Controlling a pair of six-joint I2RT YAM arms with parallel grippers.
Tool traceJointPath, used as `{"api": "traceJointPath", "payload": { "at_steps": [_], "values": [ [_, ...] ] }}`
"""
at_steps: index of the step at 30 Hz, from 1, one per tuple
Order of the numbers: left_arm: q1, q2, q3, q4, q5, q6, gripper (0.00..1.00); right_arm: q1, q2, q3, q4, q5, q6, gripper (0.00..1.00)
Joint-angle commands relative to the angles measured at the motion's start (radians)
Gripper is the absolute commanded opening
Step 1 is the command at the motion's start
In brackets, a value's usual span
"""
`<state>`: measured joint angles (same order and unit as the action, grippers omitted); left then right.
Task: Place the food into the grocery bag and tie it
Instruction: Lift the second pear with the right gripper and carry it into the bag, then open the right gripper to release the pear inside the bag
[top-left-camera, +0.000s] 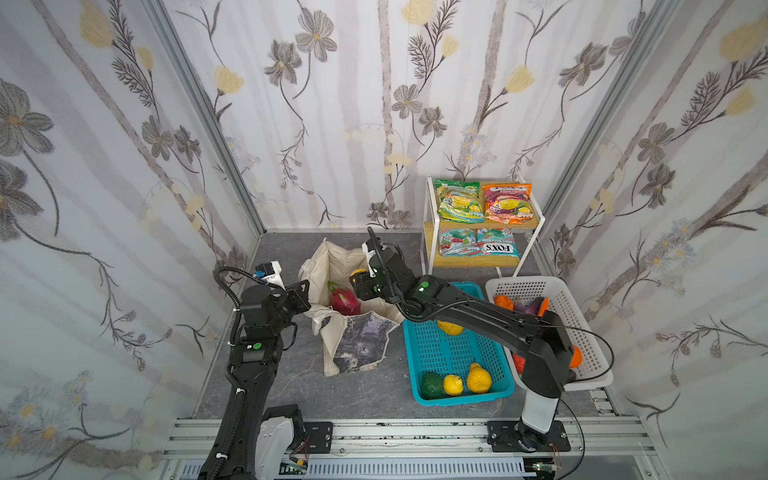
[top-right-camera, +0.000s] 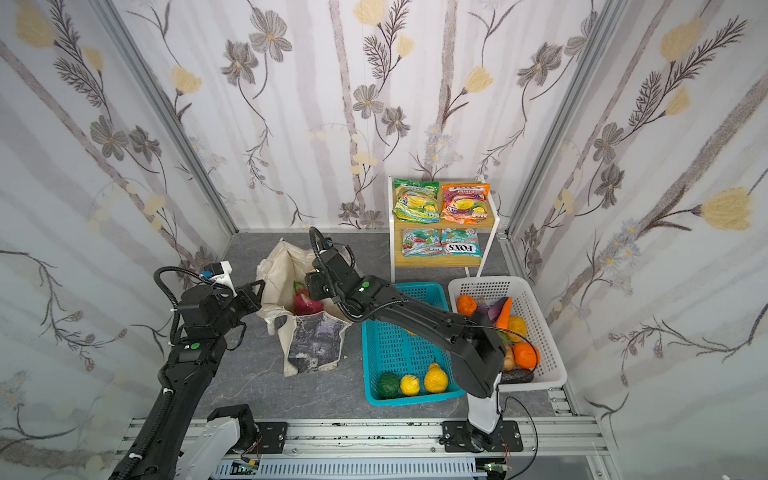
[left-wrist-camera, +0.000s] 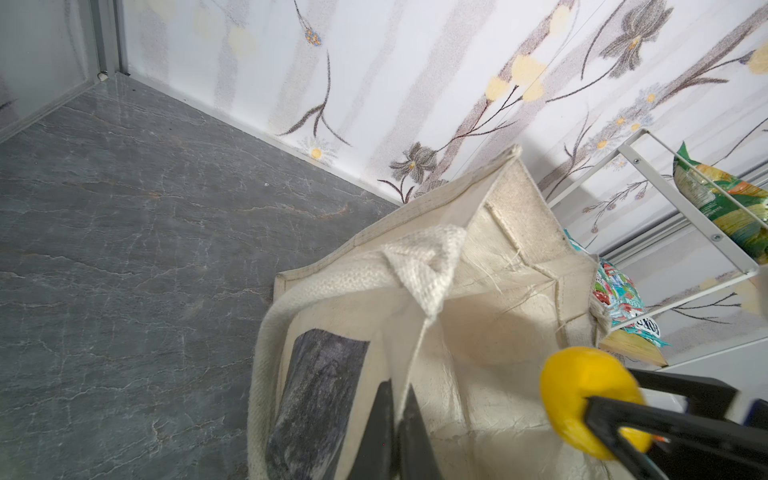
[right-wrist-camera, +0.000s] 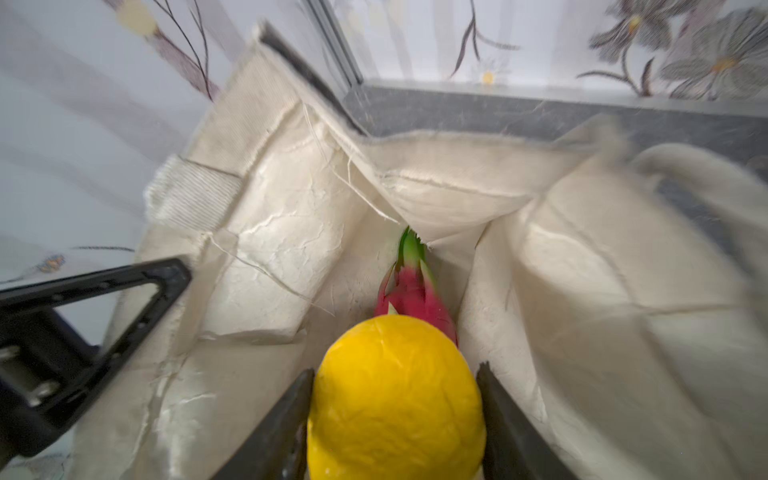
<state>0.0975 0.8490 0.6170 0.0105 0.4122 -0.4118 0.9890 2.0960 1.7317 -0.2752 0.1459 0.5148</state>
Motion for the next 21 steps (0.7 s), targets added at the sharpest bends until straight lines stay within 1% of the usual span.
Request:
{"api": "traceJointPath", "payload": {
  "at_steps": [1,9,13,16,19,21],
  "values": [
    [0.0,0.0,0.002,0.031,0.013,0.002,0.0,0.022,0.086,0.089,-0.12,-0.011,-0.002,0.61],
    [0.001,-0.001,0.003,0.031,0.014,0.001,0.0,0.03,0.192,0.084,-0.113,-0.017,0.008,0.64],
    [0.002,0.001,0.003,0.031,0.011,0.001,0.0,0.03,0.195,0.085,-0.136,-0.006,0.02,0.73],
    [0.001,0.002,0.003,0.031,0.013,0.001,0.0,0.034,0.157,0.081,-0.156,-0.005,0.016,0.88],
    [0.001,0.001,0.004,0.031,0.012,0.0,0.0,0.034,0.115,0.076,-0.174,0.009,0.01,0.99],
    [0.001,-0.002,0.003,0.031,0.007,0.001,0.0,0.034,0.077,0.066,-0.179,0.024,0.005,1.0]
  ]
}}
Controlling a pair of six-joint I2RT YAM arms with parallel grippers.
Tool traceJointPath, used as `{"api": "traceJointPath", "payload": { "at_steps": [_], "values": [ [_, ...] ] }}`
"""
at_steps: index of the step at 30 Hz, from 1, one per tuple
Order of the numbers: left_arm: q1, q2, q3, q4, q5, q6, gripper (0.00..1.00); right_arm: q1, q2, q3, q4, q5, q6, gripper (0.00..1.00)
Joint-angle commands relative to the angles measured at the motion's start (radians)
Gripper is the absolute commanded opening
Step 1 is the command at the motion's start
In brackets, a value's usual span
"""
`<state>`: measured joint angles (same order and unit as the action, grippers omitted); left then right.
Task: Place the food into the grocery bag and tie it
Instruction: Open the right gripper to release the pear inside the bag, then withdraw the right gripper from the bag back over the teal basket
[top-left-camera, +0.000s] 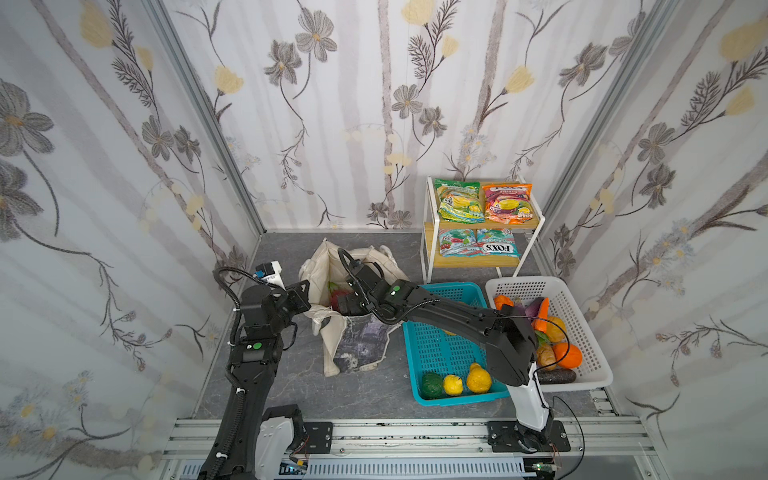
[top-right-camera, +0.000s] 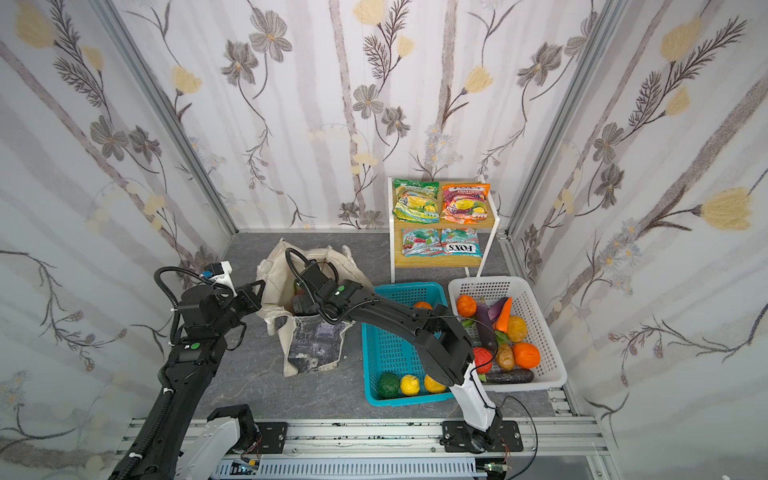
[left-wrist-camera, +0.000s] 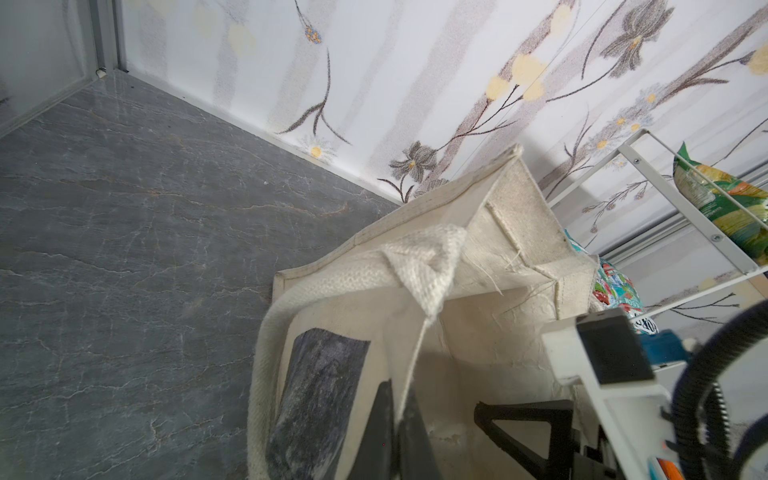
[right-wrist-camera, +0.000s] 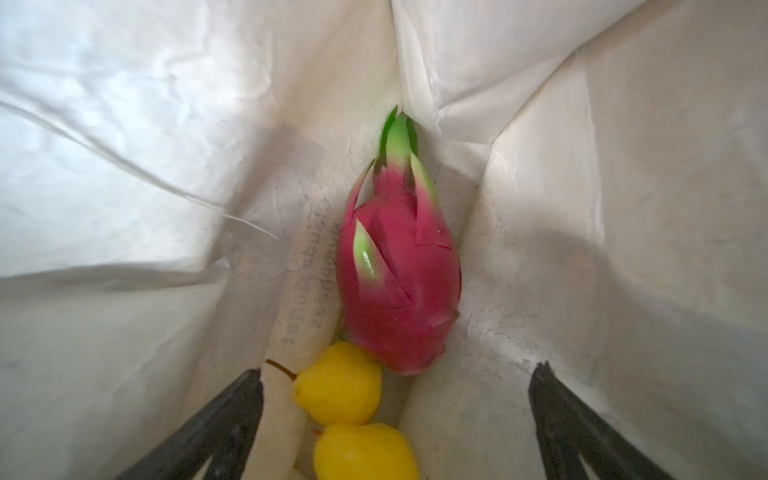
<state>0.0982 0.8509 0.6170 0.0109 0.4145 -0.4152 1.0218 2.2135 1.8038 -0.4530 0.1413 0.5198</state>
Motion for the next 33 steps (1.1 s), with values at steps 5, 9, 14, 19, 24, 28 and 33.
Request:
{"api": "traceJointPath", "payload": {
  "at_steps": [5,9,14,19,24,28,33],
  "values": [
    [0.001,-0.01,0.001,0.031,-0.006,0.006,0.0,0.001,-0.212,-0.085,0.019,0.127,0.006,1.0],
    [0.001,-0.011,0.001,0.031,-0.006,0.004,0.0,-0.004,-0.399,-0.241,0.073,0.268,0.023,1.0],
    [0.001,-0.017,0.001,0.031,-0.005,0.003,0.0,-0.094,-0.517,-0.443,0.084,0.301,0.078,0.97],
    [0.001,-0.019,0.0,0.031,-0.005,0.003,0.0,-0.154,-0.491,-0.557,0.182,0.045,0.093,0.86],
    [0.0,-0.018,0.003,0.032,0.004,0.001,0.0,-0.15,-0.414,-0.549,0.239,-0.017,0.127,0.54],
    [0.0,-0.006,0.006,0.035,-0.01,-0.002,0.0,-0.128,-0.437,-0.53,0.281,-0.022,0.132,0.08],
    [-0.027,0.014,0.06,0.038,0.016,-0.087,0.0,-0.094,-0.471,-0.472,0.27,-0.003,0.128,0.0]
  ]
}}
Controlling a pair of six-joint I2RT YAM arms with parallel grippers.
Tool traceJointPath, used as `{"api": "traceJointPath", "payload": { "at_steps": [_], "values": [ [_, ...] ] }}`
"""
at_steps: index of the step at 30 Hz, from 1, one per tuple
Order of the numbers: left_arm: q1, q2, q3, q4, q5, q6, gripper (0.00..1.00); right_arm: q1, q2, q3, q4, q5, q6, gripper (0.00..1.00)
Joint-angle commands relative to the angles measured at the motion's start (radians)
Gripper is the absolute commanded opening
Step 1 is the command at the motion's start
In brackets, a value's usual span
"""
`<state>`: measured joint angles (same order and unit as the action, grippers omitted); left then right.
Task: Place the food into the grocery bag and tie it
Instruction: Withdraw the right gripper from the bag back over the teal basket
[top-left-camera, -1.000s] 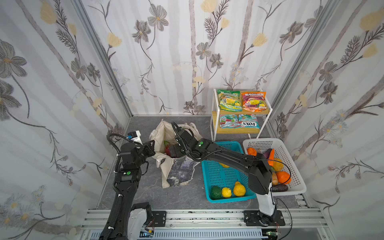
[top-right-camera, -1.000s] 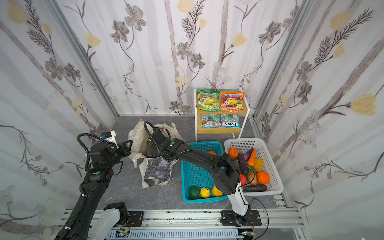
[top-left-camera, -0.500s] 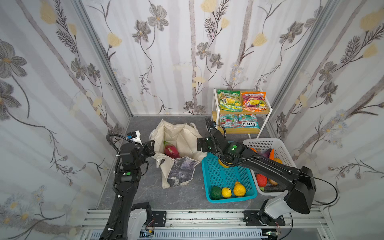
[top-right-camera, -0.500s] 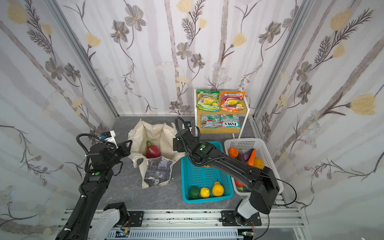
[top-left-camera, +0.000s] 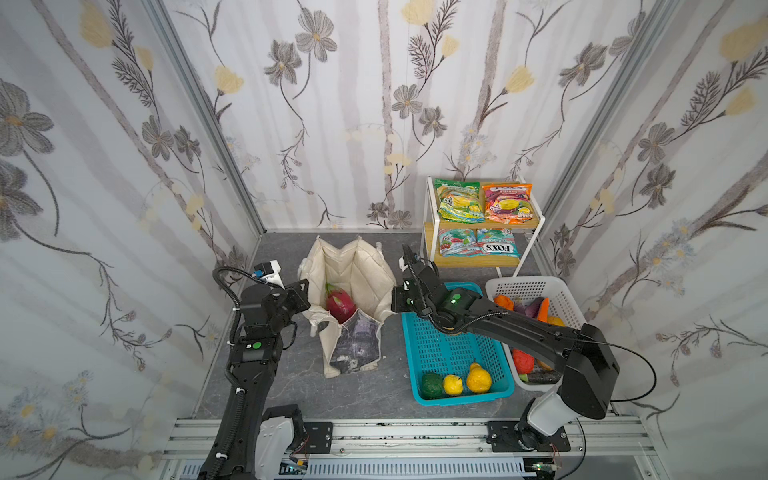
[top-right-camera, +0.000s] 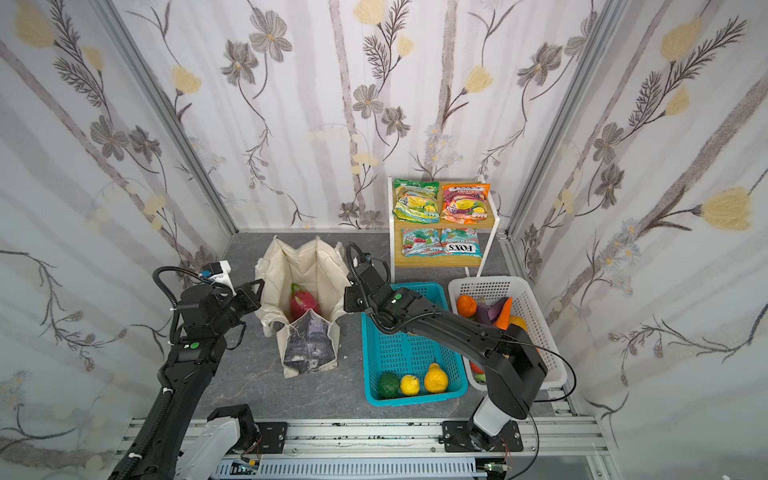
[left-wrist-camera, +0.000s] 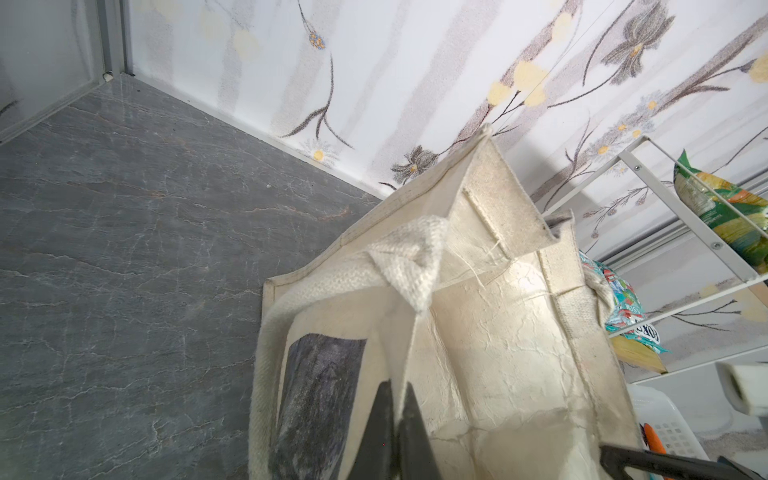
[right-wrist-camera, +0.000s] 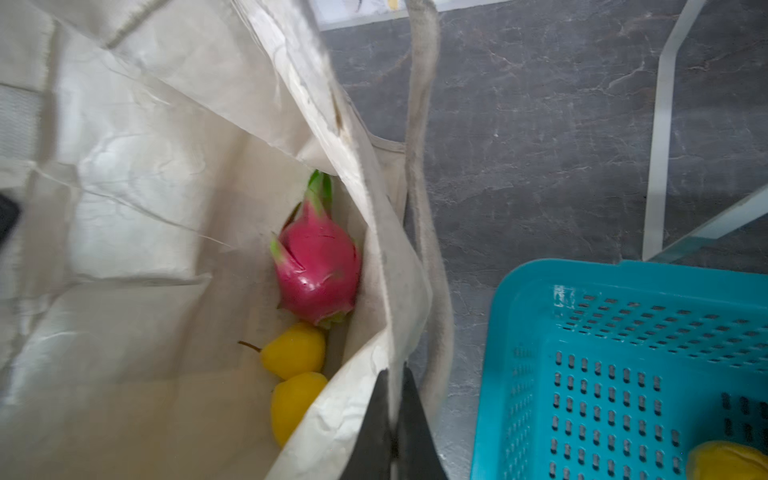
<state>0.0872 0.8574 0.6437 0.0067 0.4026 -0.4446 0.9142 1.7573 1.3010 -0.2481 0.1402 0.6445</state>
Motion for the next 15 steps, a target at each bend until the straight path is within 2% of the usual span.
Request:
{"api": "traceJointPath", "payload": {
  "at_steps": [1,4,10,15],
  "values": [
    [-0.028,0.013,0.052,0.041,0.043,-0.06,0.0,0.017,-0.019,0.041,0.065,-0.01,0.001,0.0],
    [-0.04,0.0,0.089,0.04,0.038,-0.065,0.0,0.018,-0.059,0.029,0.109,-0.045,0.006,0.0],
    [-0.012,-0.016,0.161,-0.028,-0.134,-0.034,0.0,-0.035,-0.154,-0.083,0.141,-0.032,0.027,0.0],
    [0.028,-0.035,0.174,-0.053,-0.18,-0.023,0.0,-0.086,-0.267,-0.212,0.141,-0.012,0.038,0.0]
  ]
}}
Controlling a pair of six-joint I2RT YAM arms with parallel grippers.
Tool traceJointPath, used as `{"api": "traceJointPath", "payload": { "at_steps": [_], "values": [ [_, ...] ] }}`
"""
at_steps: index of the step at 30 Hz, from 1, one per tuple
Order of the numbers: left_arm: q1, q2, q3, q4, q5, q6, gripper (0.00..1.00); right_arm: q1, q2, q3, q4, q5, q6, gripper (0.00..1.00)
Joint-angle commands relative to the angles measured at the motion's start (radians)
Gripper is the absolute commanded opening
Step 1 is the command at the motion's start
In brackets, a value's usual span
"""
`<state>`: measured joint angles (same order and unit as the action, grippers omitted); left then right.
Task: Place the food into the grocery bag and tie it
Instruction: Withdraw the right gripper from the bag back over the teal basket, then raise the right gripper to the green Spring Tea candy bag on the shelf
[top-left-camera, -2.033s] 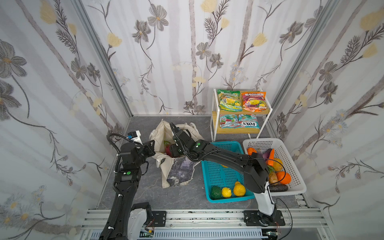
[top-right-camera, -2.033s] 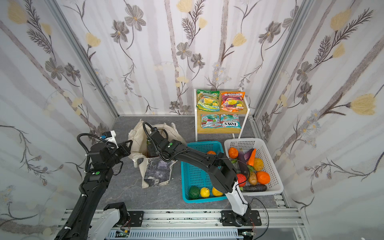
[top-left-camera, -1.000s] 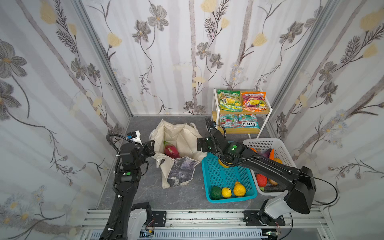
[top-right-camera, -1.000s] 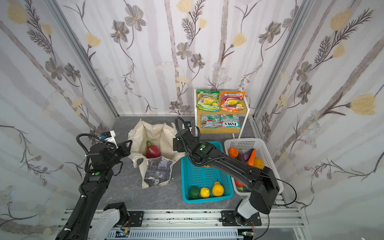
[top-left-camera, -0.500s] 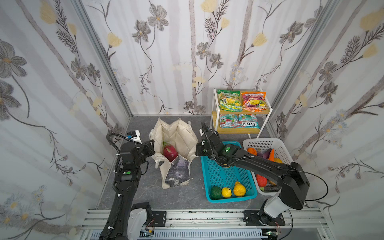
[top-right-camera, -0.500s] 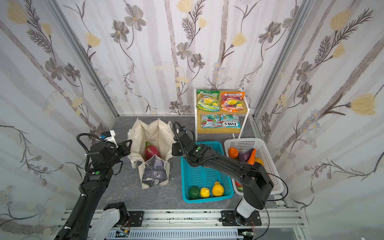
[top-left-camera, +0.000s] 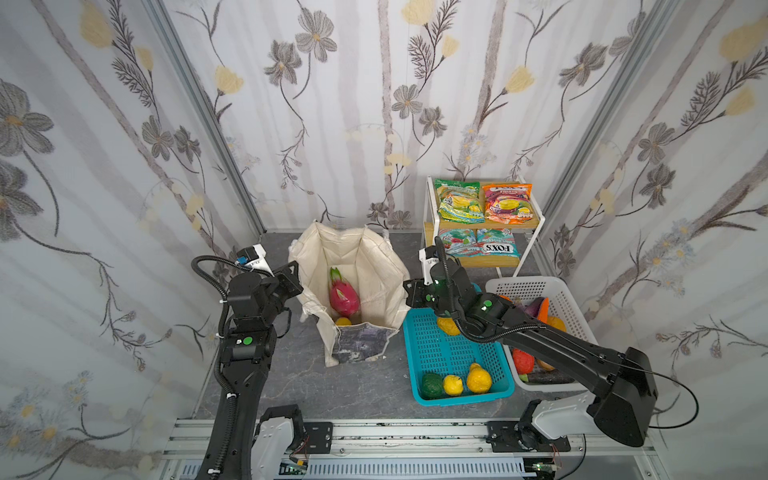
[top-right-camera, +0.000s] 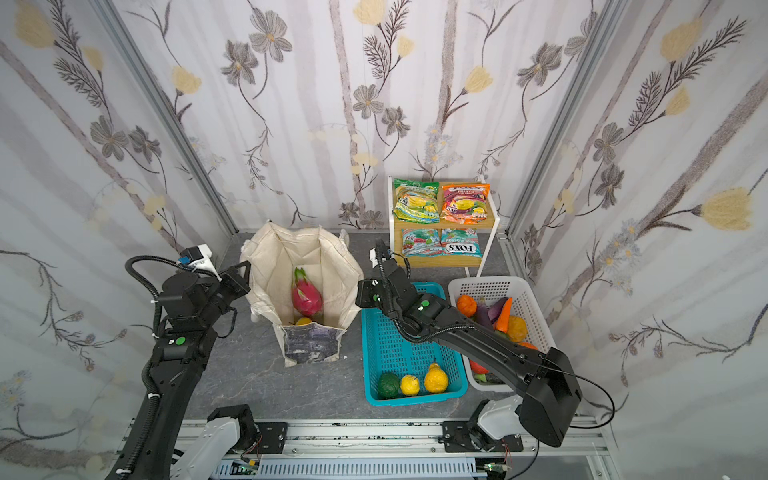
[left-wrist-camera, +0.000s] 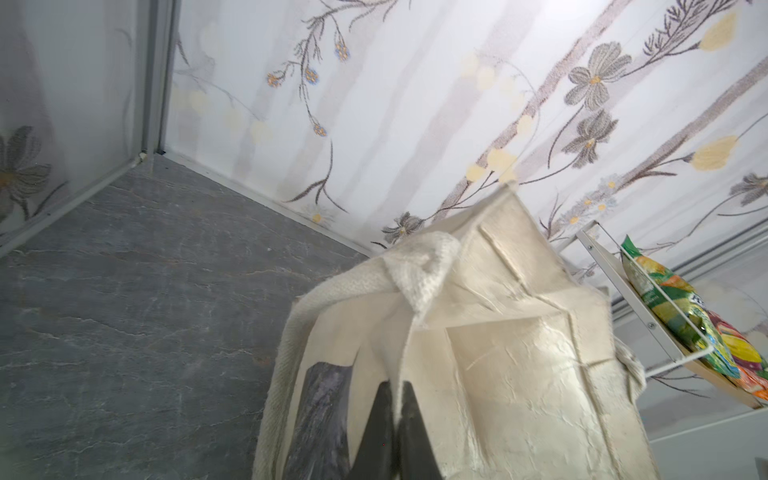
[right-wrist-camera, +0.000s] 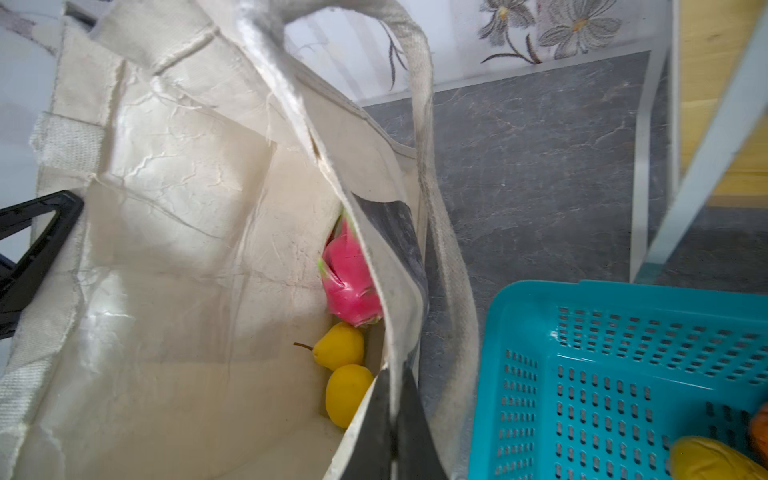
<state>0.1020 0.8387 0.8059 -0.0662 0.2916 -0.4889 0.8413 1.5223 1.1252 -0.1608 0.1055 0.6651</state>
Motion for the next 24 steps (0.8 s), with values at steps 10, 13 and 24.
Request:
{"api": "traceJointPath", "payload": {
  "at_steps": [10,13,24],
  "values": [
    [-0.002,0.056,-0.021,0.028,0.011,0.02,0.0,-0.036,-0.022,-0.063,0.114,-0.029,0.058,0.0],
    [-0.001,0.069,-0.034,0.036,0.026,0.021,0.0,-0.036,0.0,-0.051,0.112,-0.026,0.065,0.02],
    [-0.002,0.137,-0.051,0.084,0.05,0.013,0.0,-0.048,-0.125,0.005,0.052,0.167,-0.011,1.0]
  ]
}}
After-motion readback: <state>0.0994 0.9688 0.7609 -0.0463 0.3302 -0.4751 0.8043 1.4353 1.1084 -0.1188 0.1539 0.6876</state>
